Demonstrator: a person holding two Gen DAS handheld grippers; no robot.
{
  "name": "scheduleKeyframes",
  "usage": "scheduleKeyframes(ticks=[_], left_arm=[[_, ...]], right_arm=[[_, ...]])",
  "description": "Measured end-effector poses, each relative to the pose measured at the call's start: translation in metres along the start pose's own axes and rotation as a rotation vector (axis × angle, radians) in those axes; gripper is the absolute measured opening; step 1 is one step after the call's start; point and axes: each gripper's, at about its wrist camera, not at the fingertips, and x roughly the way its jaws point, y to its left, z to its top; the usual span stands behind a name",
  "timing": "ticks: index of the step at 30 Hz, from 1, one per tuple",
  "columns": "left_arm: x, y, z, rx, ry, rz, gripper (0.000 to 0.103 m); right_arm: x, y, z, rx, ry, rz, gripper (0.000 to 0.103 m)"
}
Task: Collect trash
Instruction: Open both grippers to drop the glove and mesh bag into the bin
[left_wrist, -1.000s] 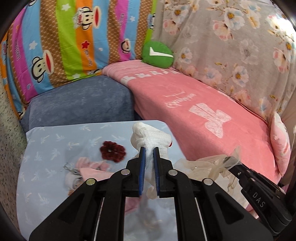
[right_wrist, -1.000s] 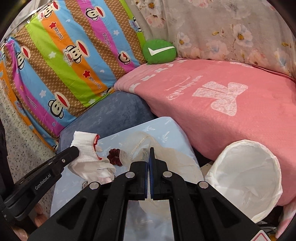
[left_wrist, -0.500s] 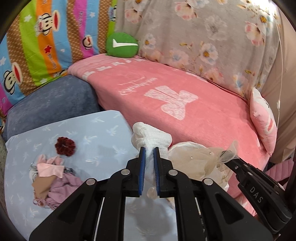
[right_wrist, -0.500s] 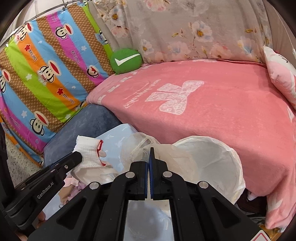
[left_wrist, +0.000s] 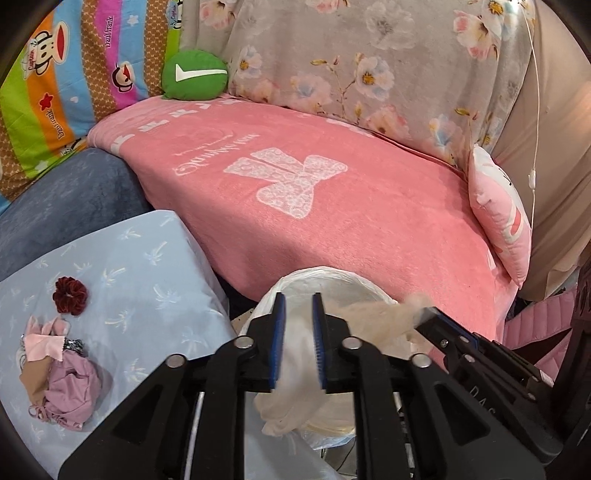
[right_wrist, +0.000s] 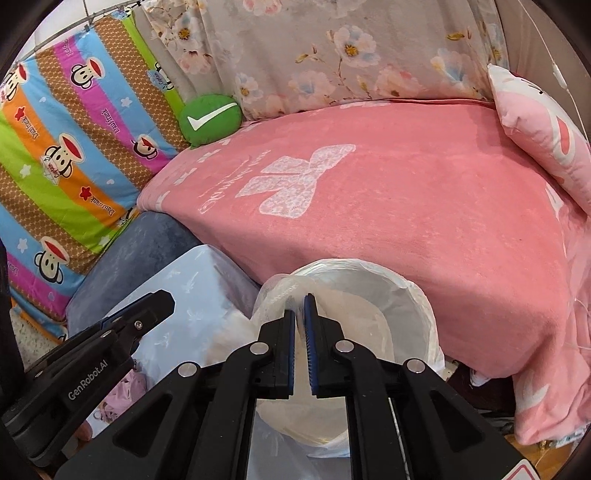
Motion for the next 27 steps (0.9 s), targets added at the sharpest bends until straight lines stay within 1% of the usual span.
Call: scheduleKeyframes(ticks=[1, 2, 3, 5, 15, 17, 21, 27], left_arm=[[0.001, 0.000, 0.000, -0.003, 0.002, 0.001, 0.030], [0.001, 0.000, 0.000, -0.008, 0.000, 0.003, 0.041], [0.001, 0.000, -0.001, -0.011, -0.005, 0.007, 0.050], [0.000, 0.000, -0.003, -0.012, -0.016, 0.019, 0.053], [0.004, 0.014, -0.007, -0.051, 0.005, 0.050, 0.054], [0.004, 0.019, -0.009, -0.064, 0.009, 0.056, 0.054], [0.001, 0.027, -0.013, -0.085, 0.011, 0.066, 0.054], [-0.006, 0.041, -0.020, -0.117, 0.009, 0.083, 0.054]], right_arm=[[0.002, -0.001, -0.001, 0.001, 0.004, 0.000, 0.011], [0.003, -0.002, 0.000, 0.002, 0.005, -0.003, 0.015], [0.004, -0.003, -0.001, 0.000, 0.004, -0.007, 0.018], [0.005, -0.003, -0.002, -0.006, 0.003, -0.016, 0.022], [0.010, 0.005, -0.008, -0.021, 0.026, -0.008, 0.024], [0.010, 0.008, -0.010, -0.026, 0.029, -0.006, 0.028], [0.012, 0.015, -0.015, -0.043, 0.040, 0.001, 0.029], [0.013, 0.029, -0.024, -0.071, 0.051, 0.013, 0.034]])
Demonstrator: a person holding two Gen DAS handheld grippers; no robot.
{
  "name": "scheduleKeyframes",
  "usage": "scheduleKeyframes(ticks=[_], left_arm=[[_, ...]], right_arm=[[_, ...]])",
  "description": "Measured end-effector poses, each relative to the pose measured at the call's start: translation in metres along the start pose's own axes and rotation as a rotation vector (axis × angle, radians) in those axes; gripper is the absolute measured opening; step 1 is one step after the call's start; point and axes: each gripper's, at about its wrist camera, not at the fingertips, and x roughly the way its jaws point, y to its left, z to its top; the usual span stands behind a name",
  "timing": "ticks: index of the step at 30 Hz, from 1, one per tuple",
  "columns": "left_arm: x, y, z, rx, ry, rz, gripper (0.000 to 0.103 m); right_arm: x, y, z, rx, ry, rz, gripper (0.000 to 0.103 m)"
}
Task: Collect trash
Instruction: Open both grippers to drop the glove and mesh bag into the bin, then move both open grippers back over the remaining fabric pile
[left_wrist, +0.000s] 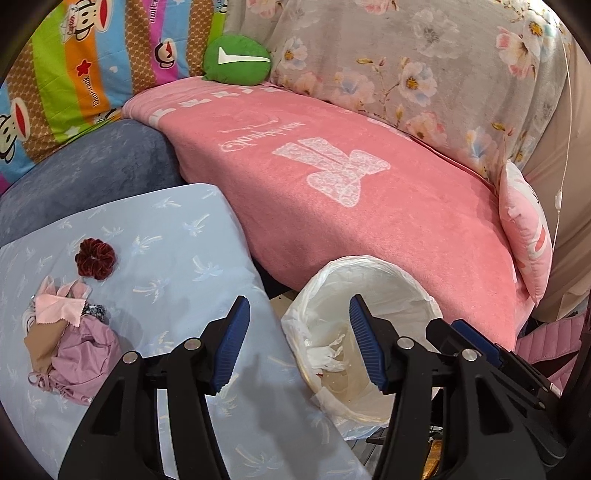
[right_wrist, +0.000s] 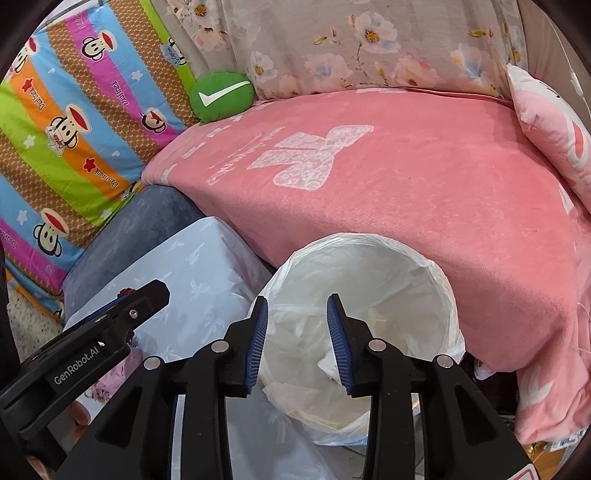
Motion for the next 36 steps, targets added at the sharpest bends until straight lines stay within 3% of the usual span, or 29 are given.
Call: scheduleKeyframes(ticks=[10, 23, 36], left_arm=[[-0.012, 0.036, -0.013, -0.057, -0.002, 0.052, 0.056], [-0.035, 0.099, -0.036, -0.149, -0.018, 0.165, 0.077], [-0.052, 0.184, -0.061, -0.292, 0.000, 0.268, 0.084]], right_arm=[[0.003, 0.032, -0.018, -0.060, 0.027, 0.024, 0.043], [0.015, 0.089, -0.050, -0.162, 0.085, 0.067, 0.048], [0.036, 0.153, -0.078, -0.266, 0.137, 0.119, 0.054]])
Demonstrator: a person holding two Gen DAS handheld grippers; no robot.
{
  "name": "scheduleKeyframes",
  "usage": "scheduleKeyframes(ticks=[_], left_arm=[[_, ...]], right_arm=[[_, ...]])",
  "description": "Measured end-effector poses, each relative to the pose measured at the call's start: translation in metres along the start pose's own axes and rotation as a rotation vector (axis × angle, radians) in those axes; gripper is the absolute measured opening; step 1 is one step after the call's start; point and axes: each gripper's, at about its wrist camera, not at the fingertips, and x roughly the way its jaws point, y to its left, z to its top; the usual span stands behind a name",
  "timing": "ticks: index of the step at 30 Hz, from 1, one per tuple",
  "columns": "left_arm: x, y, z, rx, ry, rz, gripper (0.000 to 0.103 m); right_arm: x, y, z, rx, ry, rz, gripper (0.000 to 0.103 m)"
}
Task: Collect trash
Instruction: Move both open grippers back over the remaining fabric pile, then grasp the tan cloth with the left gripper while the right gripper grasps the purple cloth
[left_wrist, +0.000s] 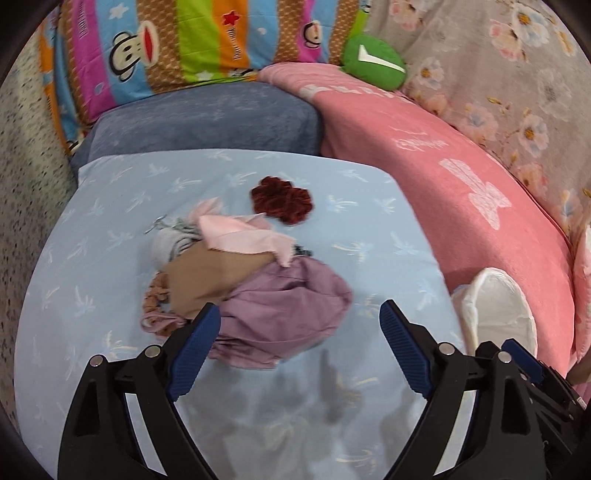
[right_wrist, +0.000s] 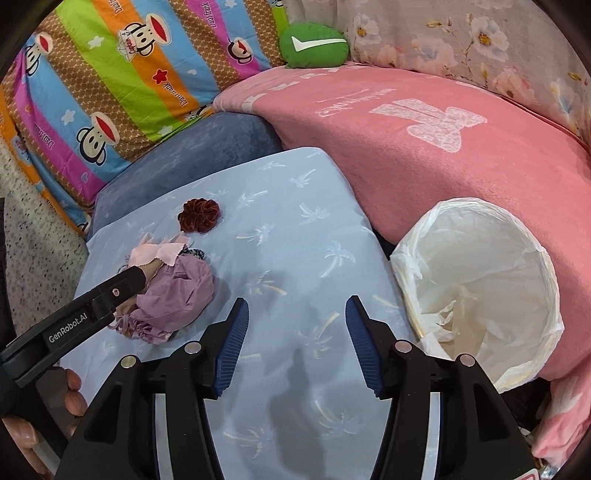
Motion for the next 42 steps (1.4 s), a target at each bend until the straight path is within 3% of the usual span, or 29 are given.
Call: scheduleKeyframes(ticks=[12, 25, 29, 32, 34, 35, 36, 38, 39, 42], left_arm=[[0.021, 0.069, 0.003, -0.142, 0.043, 0.031, 0.084], [0.045, 0.092, 0.014, -0.223, 0.091, -0.038, 0.083], [0.049, 0.092, 0.015, -0.209, 0.101, -0.054, 0.071], [0.051, 0.089, 0.016, -0.185, 0.104, -0.061, 0.056], [0.052, 0.087, 0.015, -0.175, 0.111, -0.066, 0.044], [0.053, 0.087, 0.015, -0.172, 0.114, -0.071, 0.034], [0.053, 0.086, 0.015, -0.169, 0.121, -0.076, 0.027], [0.053, 0.085, 0.014, -0.166, 0.122, -0.078, 0.015], [0.052, 0.085, 0.014, -0.162, 0.121, -0.079, 0.010], [0.046, 0.082, 0.014, -0.151, 0.111, -0.091, 0.008]], right_arm=[[0.046, 0.054, -0.004, -0.035, 0.068, 0.077, 0.054], [0.089, 0.094, 0.006, -0.045, 0.102, 0.107, 0.054], [0.100, 0.097, 0.007, -0.036, 0.115, 0.115, 0.054], [0.106, 0.098, 0.005, -0.031, 0.131, 0.125, 0.051], [0.110, 0.099, 0.004, -0.035, 0.141, 0.132, 0.041], [0.112, 0.100, 0.004, -0.037, 0.149, 0.135, 0.031], [0.113, 0.100, 0.003, -0.038, 0.156, 0.137, 0.026], [0.115, 0.099, 0.001, -0.040, 0.168, 0.141, 0.007], [0.114, 0.099, 0.000, -0.042, 0.171, 0.144, 0.005], [0.105, 0.098, -0.001, -0.044, 0.156, 0.155, 0.002]])
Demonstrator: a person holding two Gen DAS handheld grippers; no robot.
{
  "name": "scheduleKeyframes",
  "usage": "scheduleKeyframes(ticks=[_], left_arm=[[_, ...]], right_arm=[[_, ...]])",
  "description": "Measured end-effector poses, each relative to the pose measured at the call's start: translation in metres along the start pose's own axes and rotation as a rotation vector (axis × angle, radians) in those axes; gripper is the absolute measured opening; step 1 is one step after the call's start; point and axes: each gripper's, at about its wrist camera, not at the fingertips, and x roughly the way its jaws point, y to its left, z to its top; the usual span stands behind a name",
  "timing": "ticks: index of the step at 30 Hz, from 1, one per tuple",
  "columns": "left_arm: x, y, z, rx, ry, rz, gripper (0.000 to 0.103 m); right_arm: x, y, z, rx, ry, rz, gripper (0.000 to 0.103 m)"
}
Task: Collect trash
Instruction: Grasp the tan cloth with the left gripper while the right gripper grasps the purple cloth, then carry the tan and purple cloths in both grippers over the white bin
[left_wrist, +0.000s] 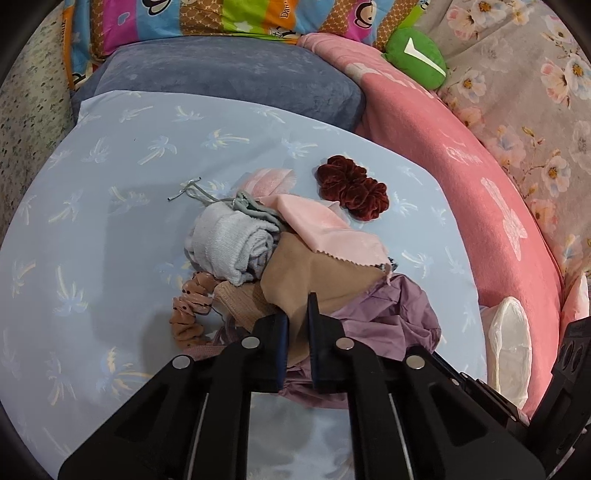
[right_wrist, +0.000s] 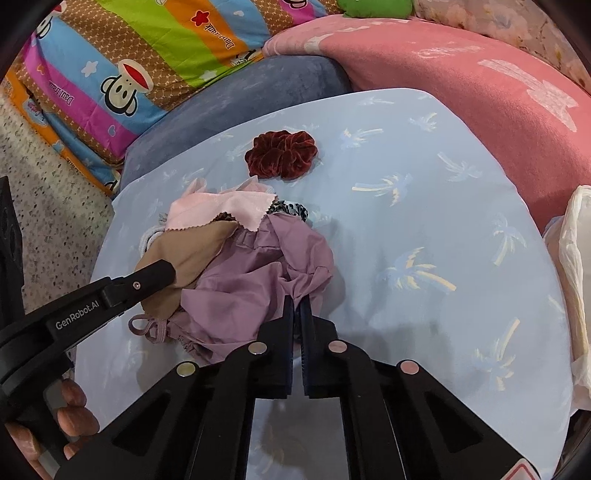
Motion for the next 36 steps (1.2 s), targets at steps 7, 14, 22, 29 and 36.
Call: scheduleKeyframes(ticks=[7, 14, 22, 29, 36], left_arm=[[-0.022, -0.016, -0.002, 0.021, -0.040, -0.025, 0.008], [-0.047, -0.043, -0.001, 0.075, -0.094, -0.051, 0.008], [-0.067, -0.081, -0.005, 0.154, -0.136, -0.083, 0.008], [-0.075, -0.120, -0.016, 0.235, -0.146, -0.116, 0.008], [-0.076, -0.163, -0.029, 0.315, -0.134, -0.153, 0.008]], right_arm=[[-0.044, 0.002, 0.004, -0.006, -0.085, 0.030, 0.002], [-0.102, -0.003, 0.014, 0.000, -0.201, 0.050, 0.002], [-0.160, -0.030, 0.019, 0.037, -0.316, 0.035, 0.002], [-0.199, -0.070, 0.022, 0.098, -0.390, 0.007, 0.002], [-0.231, -0.114, 0.018, 0.161, -0.450, -0.030, 0.002]])
